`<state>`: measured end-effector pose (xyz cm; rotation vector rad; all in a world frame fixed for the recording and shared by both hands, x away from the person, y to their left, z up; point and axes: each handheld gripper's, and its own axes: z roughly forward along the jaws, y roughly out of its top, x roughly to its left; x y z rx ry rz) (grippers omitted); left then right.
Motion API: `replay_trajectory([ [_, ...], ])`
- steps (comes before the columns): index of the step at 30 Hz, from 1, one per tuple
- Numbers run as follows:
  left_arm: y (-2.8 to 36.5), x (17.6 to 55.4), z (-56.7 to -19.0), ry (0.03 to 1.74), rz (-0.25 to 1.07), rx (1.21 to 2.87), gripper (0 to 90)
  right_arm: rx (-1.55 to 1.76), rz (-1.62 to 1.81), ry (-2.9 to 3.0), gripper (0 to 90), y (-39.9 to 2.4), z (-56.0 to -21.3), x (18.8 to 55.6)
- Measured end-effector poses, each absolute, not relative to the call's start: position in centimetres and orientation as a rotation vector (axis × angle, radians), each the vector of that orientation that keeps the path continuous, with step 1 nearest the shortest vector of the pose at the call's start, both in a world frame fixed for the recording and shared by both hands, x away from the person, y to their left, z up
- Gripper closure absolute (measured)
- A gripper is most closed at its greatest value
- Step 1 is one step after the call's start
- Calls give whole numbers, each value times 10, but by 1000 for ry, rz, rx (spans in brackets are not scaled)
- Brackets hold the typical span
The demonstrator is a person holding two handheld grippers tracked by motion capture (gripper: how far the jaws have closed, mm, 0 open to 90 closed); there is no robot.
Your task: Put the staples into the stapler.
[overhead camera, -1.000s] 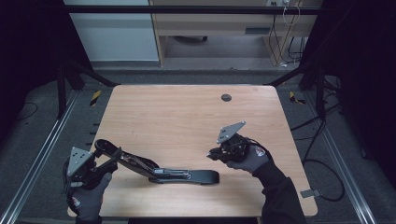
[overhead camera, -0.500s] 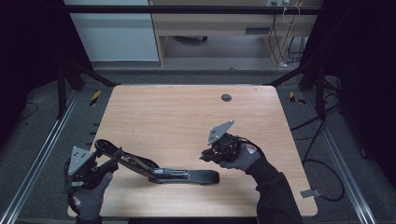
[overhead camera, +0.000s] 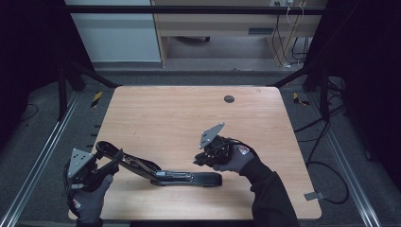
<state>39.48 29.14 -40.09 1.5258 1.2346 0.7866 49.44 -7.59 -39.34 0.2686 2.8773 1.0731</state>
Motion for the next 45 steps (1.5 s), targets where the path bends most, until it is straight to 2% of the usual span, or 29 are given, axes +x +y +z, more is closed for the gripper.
replay_trajectory([
  [45, 292, 395, -401, 1238, 787, 1522, 387, 221, 1055, 2903, 785, -37, -416, 490],
])
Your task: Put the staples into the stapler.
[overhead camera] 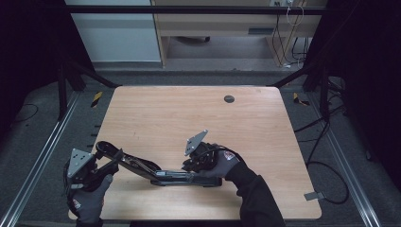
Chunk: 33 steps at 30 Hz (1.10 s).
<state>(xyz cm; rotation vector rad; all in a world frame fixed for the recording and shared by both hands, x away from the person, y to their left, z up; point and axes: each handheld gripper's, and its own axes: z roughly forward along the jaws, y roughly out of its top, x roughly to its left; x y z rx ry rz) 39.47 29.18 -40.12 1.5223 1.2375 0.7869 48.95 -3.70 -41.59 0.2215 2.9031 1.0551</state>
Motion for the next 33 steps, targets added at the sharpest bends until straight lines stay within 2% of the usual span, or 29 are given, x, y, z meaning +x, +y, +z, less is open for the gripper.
replay_trajectory([
  [33, 292, 395, -402, 1239, 790, 1526, 388, 209, 1025, 2969, 785, -27, -435, 492],
])
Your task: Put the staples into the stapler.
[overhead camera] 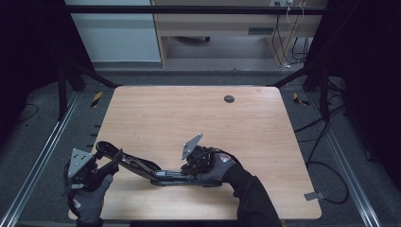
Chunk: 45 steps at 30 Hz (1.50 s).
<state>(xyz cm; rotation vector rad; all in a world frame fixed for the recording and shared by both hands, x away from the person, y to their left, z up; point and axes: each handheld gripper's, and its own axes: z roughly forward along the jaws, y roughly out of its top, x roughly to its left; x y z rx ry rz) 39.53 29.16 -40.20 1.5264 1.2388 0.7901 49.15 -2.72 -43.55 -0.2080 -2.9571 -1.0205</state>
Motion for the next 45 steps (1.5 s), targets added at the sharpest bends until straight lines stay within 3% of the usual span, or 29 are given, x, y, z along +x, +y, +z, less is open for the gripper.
replay_trajectory([
  [40, 292, 396, -403, 1241, 788, 1529, 389, -136, -1007, -2935, 782, -27, -442, 497],
  [45, 292, 396, -403, 1242, 788, 1530, 392, -157, -1012, -2940, 718, -28, -441, 495],
])
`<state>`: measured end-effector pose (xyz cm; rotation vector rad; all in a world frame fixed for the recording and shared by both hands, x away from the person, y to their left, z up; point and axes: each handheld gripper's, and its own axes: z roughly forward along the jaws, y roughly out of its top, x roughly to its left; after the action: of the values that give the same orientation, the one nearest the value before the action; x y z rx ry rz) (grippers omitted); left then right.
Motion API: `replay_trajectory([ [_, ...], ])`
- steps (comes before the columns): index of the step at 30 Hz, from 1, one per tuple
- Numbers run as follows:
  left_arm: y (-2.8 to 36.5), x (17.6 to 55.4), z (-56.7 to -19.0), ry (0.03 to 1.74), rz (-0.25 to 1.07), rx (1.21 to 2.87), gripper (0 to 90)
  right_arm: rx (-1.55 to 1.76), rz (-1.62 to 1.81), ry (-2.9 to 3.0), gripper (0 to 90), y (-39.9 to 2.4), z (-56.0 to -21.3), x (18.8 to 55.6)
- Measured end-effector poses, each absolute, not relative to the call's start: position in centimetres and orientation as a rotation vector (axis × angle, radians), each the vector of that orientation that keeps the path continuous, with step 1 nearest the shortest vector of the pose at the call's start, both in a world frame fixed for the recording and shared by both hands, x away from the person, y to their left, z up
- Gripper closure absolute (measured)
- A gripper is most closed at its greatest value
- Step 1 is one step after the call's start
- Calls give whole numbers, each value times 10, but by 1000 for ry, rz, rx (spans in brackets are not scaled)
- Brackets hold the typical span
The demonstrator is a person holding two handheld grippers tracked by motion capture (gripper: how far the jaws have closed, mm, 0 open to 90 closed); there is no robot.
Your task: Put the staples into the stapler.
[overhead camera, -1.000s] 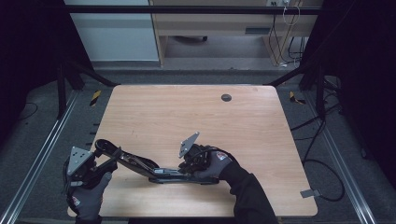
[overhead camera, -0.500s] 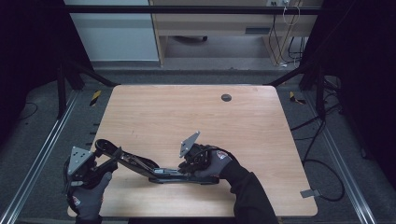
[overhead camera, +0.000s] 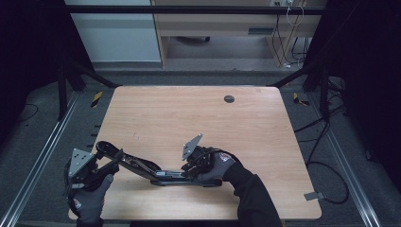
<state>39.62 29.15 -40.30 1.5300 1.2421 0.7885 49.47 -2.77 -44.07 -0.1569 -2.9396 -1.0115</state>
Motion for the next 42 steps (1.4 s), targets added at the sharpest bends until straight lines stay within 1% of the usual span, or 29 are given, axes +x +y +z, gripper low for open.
replay_trajectory([
  [5, 292, 396, -403, 1244, 788, 1529, 392, -196, -1055, -2957, 714, -32, -437, 495],
  [10, 292, 397, -403, 1245, 785, 1530, 394, -310, -1154, -2968, 721, -42, -432, 492],
  [13, 290, 398, -404, 1245, 783, 1536, 396, -452, -1227, -2981, 741, -53, -429, 488],
  [14, 290, 398, -404, 1245, 783, 1536, 396, -452, -1227, -2981, 741, -53, -429, 488],
  [17, 290, 398, -406, 1246, 782, 1537, 399, -598, -1339, -2966, 775, -65, -426, 481],
  [20, 289, 398, -406, 1245, 782, 1536, 406, -671, -1361, -2974, 792, -73, -427, 478],
  [21, 289, 398, -405, 1245, 781, 1535, 413, -766, -1378, -2972, 809, -81, -429, 475],
  [26, 289, 397, -405, 1243, 782, 1526, 431, -910, -1405, -2969, 847, -100, -434, 468],
  [31, 290, 395, -403, 1235, 784, 1502, 453, -1115, -1441, -2931, 893, -129, -447, 454],
  [34, 291, 394, -402, 1232, 781, 1495, 456, -1167, -1461, -2907, 900, -138, -453, 450],
  [37, 291, 395, -402, 1226, 784, 1494, 482, -1229, -1477, -2862, 900, -147, -467, 443],
  [42, 291, 393, -401, 1228, 770, 1480, 517, -1273, -1461, -2838, 900, -147, -479, 438],
])
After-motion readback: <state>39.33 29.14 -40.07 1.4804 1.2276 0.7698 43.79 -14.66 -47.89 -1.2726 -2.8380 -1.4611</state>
